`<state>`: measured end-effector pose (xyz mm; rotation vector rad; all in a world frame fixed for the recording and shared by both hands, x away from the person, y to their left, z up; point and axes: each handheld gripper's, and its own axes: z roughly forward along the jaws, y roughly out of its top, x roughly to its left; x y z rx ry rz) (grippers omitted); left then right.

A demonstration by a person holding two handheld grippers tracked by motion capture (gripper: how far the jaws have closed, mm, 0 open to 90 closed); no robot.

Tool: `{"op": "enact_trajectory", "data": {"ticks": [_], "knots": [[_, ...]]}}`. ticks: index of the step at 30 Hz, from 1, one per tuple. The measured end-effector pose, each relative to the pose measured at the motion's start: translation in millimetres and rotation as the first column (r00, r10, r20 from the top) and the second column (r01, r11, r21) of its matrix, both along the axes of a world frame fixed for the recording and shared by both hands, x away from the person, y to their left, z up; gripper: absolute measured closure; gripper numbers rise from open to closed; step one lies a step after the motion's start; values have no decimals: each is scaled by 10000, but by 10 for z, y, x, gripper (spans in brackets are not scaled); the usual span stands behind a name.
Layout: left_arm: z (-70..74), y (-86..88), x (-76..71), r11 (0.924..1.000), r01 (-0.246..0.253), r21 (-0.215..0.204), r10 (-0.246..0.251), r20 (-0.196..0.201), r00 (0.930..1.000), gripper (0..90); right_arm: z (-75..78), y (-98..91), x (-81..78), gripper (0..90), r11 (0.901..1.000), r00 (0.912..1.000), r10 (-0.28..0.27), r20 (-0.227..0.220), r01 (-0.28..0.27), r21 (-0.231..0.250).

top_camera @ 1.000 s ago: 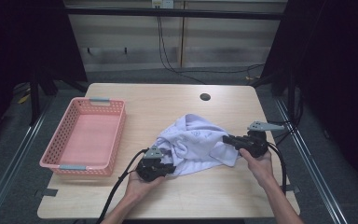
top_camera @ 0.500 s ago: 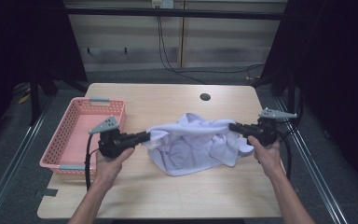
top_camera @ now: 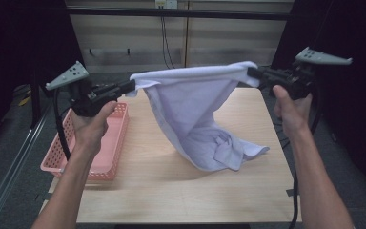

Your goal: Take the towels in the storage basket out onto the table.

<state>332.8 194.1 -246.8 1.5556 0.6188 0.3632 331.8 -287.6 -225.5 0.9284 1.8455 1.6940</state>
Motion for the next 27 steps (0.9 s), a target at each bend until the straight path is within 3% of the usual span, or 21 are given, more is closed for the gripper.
{"op": "enact_trajectory", "data": {"ticks": [2,3,5,6,7,8,9,12,13,14,15,16,17,18,19,20,21,22,23,24,27], "knots": [[13,11,-100,9998,204,30,-204,99,9997,868,155,-2,-139,869,9999,9988,120,471,-123,70],[-39,22,-151,9992,395,-10,-395,15,9992,867,134,-18,-285,869,9995,9979,301,581,-299,-37],[-208,18,-238,9980,604,161,-598,-397,9974,867,56,-30,-353,869,9991,9980,382,512,-373,-184],[-319,17,-273,9968,745,275,-728,-591,9956,866,-54,-40,-408,869,9986,9988,405,286,-395,-346],[-442,8,-313,9959,872,258,-847,-855,9927,865,-341,-65,-509,869,9972,9985,426,-348,-446,-597],[-564,6,-356,9936,1065,381,-1017,-1106,9886,865,-341,-65,-509,869,9972,9985,426,-348,-446,-597],[-688,-4,-405,9919,1201,408,-1139,-1302,9849,865,-494,-75,-570,869,9960,9972,408,-620,-455,-765],[-1038,-19,-576,9864,1591,423,-1479,-1967,9692,865,-954,-105,-787,869,9935,9880,482,-1467,-626,-955],[-1139,-32,-656,9843,1713,434,-1580,-2173,9632,864,-1222,-140,-969,869,9924,9792,524,-1961,-729,-991],[-1226,-36,-742,9794,1949,539,-1783,-2240,9581,864,-1222,-140,-969,869,9924,9792,524,-1961,-729,-991],[-1307,-39,-840,9773,2060,487,-1887,-2415,9519,862,-1435,-183,-1187,869,9935,9716,568,-2297,-777,-833],[-1376,-41,-946,9723,2298,434,-2111,-2599,9423,862,-1435,-183,-1187,869,9935,9716,568,-2297,-777,-833],[-1488,-51,-1157,9614,2662,696,-2375,-2779,9308,859,-1600,-212,-1447,869,9925,9659,613,-2517,-858,-876],[-1488,-51,-1157,9614,2662,696,-2375,-2779,9308,849,-1600,-212,-1447,869,9925,9659,613,-2517,-858,-876],[-1539,-44,-1253,9525,2977,635,-2692,-2805,9213,849,-1680,-223,-1575,868,9916,9607,718,-2681,-979,-850],[-1585,-38,-1335,9470,3172,516,-2897,-2897,9122,825,-1750,-229,-1702,866,9902,9555,708,-2864,-1019,-952],[-1620,-13,-1395,9451,3231,501,-2943,-2998,9075,701,-1890,-245,-1909,781,9870,9436,874,-3192,-1254,-1006],[-1650,9,-1433,9441,3275,378,-3009,-3071,9029,701,-1890,-245,-1909,781,9870,9436,874,-3192,-1254,-1006],[-1669,31,-1441,9446,3258,412,-2972,-3144,9016,613,-1981,-263,-2022,652,9871,9362,705,-3442,-1152,-1112],[-1703,66,-1419,9532,2995,427,-2695,-3297,9048,613,-1981,-263,-2022,652,9871,9362,705,-3442,-1152,-1112],[-1803,71,-1245,9639,2540,798,-2080,-3698,9055,604,-2077,-269,-1984,568,9839,9356,347,-3513,-938,-1524]]}}
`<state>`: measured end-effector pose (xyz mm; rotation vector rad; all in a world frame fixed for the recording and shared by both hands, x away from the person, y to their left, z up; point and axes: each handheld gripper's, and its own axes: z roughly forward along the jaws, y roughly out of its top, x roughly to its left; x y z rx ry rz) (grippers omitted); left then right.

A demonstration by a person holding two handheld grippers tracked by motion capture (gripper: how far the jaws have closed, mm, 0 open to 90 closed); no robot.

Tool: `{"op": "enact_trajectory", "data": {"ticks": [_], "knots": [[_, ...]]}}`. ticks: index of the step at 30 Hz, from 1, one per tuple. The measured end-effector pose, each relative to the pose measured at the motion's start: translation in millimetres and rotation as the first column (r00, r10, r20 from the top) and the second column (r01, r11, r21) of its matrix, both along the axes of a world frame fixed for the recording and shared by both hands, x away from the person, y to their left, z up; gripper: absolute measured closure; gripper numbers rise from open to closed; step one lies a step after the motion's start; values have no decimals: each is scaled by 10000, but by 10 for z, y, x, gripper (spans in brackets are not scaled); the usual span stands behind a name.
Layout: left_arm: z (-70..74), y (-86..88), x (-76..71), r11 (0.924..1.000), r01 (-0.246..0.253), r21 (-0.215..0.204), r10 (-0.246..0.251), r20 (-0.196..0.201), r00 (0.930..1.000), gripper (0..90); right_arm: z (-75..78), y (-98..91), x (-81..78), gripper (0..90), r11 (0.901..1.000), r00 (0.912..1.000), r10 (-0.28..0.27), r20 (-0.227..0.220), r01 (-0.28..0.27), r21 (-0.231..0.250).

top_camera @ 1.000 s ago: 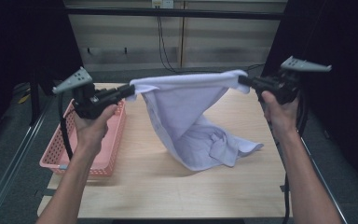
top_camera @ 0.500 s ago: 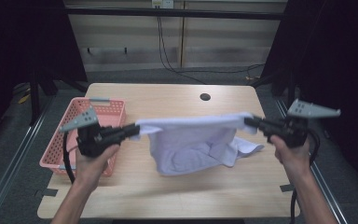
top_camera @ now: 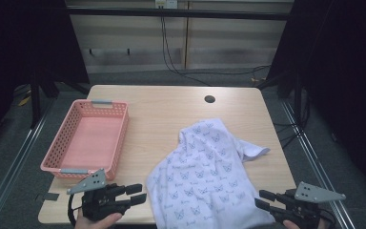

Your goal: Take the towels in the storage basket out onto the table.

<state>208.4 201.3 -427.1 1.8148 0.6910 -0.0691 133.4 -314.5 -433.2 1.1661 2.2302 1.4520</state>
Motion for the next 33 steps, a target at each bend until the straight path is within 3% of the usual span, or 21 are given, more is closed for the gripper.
{"op": "enact_trajectory", "data": {"ticks": [4,6,7,8,9,10,11,12,13,15,16,17,18,19,21,22,24,26,27,29,33], "knots": [[-195,-143,331,9974,-285,656,310,-378,9988,624,15,73,325,531,9989,9998,-162,91,166,-429],[-305,-272,486,9896,-196,1428,262,-442,9987,616,14,112,562,533,9981,9997,-222,114,228,-568],[-359,-334,555,9877,-127,1559,224,-603,9979,609,9,146,691,534,9965,9998,-160,124,169,-821],[-405,-383,611,9869,-189,1604,296,-645,9975,570,-20,206,963,540,9943,9997,-250,66,256,-1035],[-442,-426,659,9869,-224,1598,342,-712,9969,570,-20,206,963,540,9943,9997,-250,66,256,-1035],[-475,-469,703,9824,-293,1843,432,-719,9965,548,-70,264,1227,546,9905,9995,-325,37,327,-1339],[-509,-505,739,9773,-481,2062,628,-656,9959,548,-70,264,1227,546,9905,9995,-325,37,327,-1339],[-591,-552,828,9720,-586,2277,802,-864,9930,519,-133,312,1478,542,9905,9990,-401,-184,373,-1325],[-591,-552,828,9720,-586,2277,802,-864,9930,498,-133,312,1478,542,9905,9990,-401,-184,373,-1325],[-672,-589,910,9638,-653,2586,937,-991,9907,505,-224,421,1784,519,9811,9962,-779,-388,697,-1806],[-704,-607,937,9617,-708,2649,1045,-1155,9878,505,-224,421,1784,519,9811,9962,-779,-388,697,-1806],[-724,-629,948,9609,-618,2700,983,-1237,9874,541,-256,459,1868,519,9757,9949,-939,-358,848,-2021],[-736,-648,945,9524,-680,2973,1035,-1052,9890,781,-317,532,1999,598,9694,9910,-1180,-625,1013,-2237],[-750,-659,953,9525,-550,2996,951,-1208,9881,781,-317,532,1999,598,9694,9910,-1180,-625,1013,-2237],[-727,-626,952,9541,-617,2930,980,-1109,9890,885,-348,612,2047,827,9621,9921,-1080,-631,883,-2579],[-693,-594,949,9605,-662,2704,1003,-1143,9884,891,-337,636,2038,880,9660,9931,-999,-620,819,-2454],[-600,-513,918,9727,-742,2201,977,-977,9904,894,-262,657,1955,892,9814,9960,-640,-626,514,-1850],[-518,-431,878,9770,-809,1971,975,-758,9923,894,-112,639,1706,894,9854,9987,-197,-460,116,-1698],[-487,-385,858,9786,-854,1871,999,-694,9926,894,-112,639,1706,894,9854,9987,-197,-460,116,-1698],[-436,-292,808,9830,-959,1562,1070,-640,9922,895,-36,560,1482,894,9876,9995,-79,-290,33,-1569],[-348,-150,621,9889,-530,1388,602,-482,9970,895,-66,318,975,894,9913,9984,-133,-557,59,-1314]]}}
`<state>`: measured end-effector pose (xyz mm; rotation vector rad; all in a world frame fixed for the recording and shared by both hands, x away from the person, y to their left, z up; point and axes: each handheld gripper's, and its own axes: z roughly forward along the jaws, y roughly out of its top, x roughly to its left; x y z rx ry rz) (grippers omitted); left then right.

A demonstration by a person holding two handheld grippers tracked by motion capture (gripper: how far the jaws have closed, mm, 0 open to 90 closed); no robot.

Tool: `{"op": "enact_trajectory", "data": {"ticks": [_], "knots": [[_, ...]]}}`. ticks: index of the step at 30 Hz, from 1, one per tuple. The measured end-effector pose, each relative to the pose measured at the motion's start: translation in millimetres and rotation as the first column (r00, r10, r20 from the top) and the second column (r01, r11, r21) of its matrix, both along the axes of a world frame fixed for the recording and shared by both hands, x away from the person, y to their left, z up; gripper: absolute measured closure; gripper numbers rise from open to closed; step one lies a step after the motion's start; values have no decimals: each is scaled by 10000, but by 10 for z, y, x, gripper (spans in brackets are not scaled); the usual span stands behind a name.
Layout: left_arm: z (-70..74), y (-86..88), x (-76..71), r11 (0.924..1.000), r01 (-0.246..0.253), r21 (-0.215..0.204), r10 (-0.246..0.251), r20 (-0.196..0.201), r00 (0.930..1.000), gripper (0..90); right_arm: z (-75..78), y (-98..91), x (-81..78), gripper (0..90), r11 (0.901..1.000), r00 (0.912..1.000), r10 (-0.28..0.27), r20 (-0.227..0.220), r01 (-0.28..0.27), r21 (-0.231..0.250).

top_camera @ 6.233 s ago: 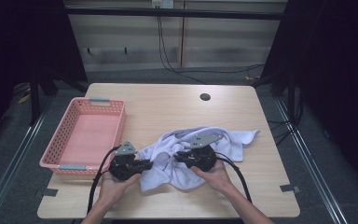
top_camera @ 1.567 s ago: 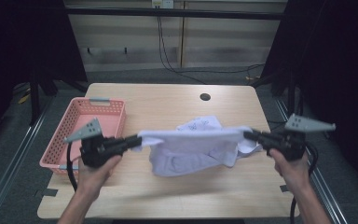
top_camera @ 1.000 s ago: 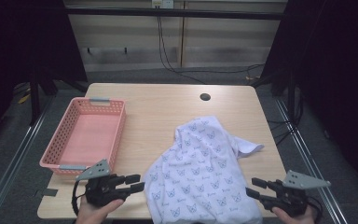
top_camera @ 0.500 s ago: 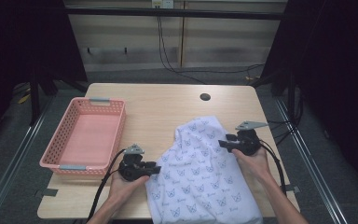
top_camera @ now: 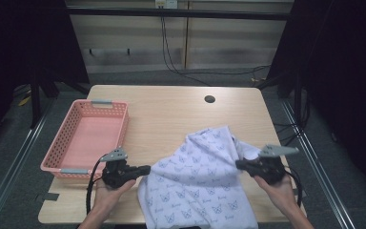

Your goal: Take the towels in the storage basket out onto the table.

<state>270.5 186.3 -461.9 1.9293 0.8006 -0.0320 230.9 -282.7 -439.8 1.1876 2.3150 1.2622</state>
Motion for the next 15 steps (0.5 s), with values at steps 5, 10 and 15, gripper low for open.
{"op": "enact_trajectory", "data": {"ticks": [5,10,15], "knots": [[-20,-77,-323,9854,1563,-670,-1590,-379,9865,839,-249,-184,-615,870,9990,9909,340,-1300,-374,-235],[8,-217,-141,9905,1162,-734,-1187,-306,9925,691,-221,-208,-595,638,9996,9959,107,-899,-131,-256],[-127,-561,185,9944,1023,-271,-1038,-626,9926,681,-63,-188,-129,541,9989,9990,-433,-85,432,-174]]}}
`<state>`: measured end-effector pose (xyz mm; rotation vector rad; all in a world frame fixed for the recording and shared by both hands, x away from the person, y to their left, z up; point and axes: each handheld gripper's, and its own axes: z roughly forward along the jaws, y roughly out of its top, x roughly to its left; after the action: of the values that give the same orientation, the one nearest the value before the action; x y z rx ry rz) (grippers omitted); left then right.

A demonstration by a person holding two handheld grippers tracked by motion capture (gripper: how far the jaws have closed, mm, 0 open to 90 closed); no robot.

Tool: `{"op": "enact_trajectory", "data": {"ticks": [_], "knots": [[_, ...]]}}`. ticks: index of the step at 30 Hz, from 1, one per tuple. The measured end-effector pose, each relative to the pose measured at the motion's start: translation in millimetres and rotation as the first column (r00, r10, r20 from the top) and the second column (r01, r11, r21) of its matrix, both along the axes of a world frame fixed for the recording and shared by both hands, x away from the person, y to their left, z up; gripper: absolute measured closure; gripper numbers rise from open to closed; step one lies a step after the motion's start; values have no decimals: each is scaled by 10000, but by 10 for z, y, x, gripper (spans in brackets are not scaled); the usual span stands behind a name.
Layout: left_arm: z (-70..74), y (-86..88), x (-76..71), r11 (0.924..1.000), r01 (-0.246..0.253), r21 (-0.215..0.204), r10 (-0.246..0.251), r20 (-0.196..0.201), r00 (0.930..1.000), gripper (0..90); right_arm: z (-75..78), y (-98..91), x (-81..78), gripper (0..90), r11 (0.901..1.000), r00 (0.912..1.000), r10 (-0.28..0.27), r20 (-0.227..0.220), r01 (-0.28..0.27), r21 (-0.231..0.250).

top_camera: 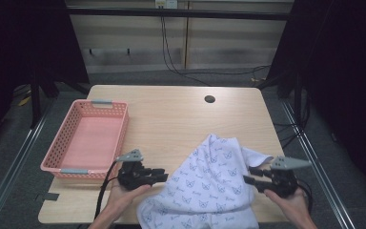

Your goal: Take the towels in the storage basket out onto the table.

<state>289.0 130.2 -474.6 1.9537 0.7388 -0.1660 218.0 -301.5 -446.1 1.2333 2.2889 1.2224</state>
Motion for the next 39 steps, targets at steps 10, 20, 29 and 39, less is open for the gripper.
{"op": "enact_trajectory", "data": {"ticks": [10,20,29,39], "knots": [[-258,-576,447,9940,-341,1039,393,-485,9981,548,-36,152,1082,414,9971,9981,-607,-144,599,-476],[-276,-739,464,9857,152,1679,-124,-176,9998,859,-168,348,1342,828,9993,9969,-233,-746,210,-322],[532,-258,605,9923,-1191,-333,1224,1254,9845,872,477,348,1416,879,9975,9971,-278,709,230,670],[966,72,116,9967,-586,-559,717,2735,9592,870,960,289,851,881,9829,9714,701,2270,-1062,1506]]}}
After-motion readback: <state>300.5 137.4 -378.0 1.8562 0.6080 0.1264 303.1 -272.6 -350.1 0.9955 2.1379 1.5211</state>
